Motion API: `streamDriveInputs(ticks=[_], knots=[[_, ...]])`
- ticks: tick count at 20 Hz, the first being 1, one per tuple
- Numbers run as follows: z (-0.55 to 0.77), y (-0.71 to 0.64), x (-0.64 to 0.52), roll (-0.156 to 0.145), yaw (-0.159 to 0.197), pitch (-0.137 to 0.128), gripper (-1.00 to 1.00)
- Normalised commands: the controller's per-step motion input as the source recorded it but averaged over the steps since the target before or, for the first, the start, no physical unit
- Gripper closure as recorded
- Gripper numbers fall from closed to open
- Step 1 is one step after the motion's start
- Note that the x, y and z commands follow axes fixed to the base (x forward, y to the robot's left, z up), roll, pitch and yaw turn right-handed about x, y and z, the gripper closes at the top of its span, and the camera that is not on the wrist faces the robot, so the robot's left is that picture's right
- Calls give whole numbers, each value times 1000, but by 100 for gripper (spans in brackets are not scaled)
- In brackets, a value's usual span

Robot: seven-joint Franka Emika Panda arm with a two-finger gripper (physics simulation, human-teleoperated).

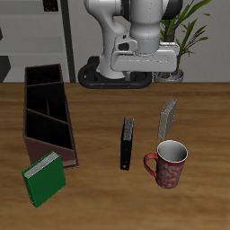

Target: Place the black book into the right desk caddy's front compartment

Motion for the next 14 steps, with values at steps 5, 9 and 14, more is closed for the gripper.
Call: streamDriveInputs(ticks=[5,9,14], knots=[[-65,127,14,16,-5,-17,-100],[12,54,205,15,33,-33,-100],[31,-110,275,-11,31,-26,-100]])
